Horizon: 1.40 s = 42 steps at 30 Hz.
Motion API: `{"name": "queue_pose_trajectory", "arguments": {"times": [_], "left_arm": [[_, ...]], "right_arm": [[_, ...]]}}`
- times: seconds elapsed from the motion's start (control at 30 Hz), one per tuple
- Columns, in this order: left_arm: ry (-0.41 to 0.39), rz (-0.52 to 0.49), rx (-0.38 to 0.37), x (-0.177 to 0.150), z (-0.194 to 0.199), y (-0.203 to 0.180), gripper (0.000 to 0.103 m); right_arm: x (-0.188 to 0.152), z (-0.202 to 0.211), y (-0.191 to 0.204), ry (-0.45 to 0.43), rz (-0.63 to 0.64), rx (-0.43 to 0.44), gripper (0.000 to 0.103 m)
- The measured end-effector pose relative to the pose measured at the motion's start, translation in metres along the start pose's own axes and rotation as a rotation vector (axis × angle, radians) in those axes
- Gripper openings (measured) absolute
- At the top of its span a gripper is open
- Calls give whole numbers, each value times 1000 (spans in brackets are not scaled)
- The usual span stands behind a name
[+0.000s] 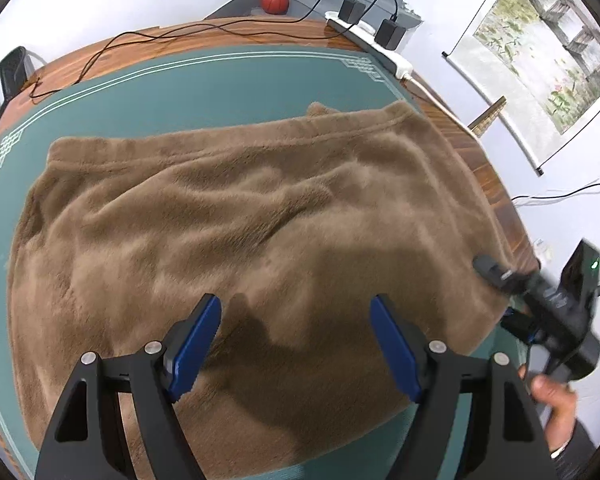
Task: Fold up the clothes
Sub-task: 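Grasp the fleece edge with the right gripper and lift it, then hold the fleece edge with the right gripper while the left gripper grasps it too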
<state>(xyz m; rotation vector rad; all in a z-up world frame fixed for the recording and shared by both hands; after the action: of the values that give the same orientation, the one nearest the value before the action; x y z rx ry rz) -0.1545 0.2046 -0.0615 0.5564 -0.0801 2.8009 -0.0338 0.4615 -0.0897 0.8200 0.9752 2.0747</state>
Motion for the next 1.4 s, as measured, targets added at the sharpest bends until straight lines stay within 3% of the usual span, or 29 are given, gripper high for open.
{"name": "queue_pose_trajectory", "arguments": {"times": [0.03, 0.07, 0.17, 0.4, 0.83, 0.93, 1.03, 1.2, 1.4], "left_arm": [[-4, -5, -10, 3, 2, -3, 80], [-9, -11, -19, 6, 4, -7, 80], [-16, -20, -43, 14, 9, -15, 80], [-43, -55, -62, 7, 16, -23, 80], [-316, -385, -192, -56, 56, -105, 81], [-400, -481, -124, -64, 52, -131, 81], [-433, -531, -28, -68, 40, -152, 81], [-487, -516, 63, -69, 38, -173, 81], [-570, -499, 227, -64, 39, -196, 82]], "right_arm": [[0, 1, -4, 2, -8, 6, 47], [1, 1, -8, 4, -16, 12, 45], [2, 3, -11, 13, -8, 17, 43], [10, 13, 26, 11, 159, 23, 42], [20, 20, 41, 132, 185, 61, 42], [22, 20, 42, 173, 178, 67, 42], [25, 21, 44, 217, 186, 79, 42], [31, 22, 49, 303, 203, 121, 42], [35, 18, 51, 398, 240, 181, 42]]}}
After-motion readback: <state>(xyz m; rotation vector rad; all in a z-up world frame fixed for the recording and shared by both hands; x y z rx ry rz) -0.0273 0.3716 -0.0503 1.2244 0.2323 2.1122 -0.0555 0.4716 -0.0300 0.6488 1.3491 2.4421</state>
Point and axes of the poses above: each gripper's, at about its wrist camera, not at the fingertips, and z roughly against the way its jaws point, y to its left, x to its top, the point moved 5 cm from there along -z, roughly the way its jaws point, and after that the axes turned 15 degrees about x, right-handed, at the moved point
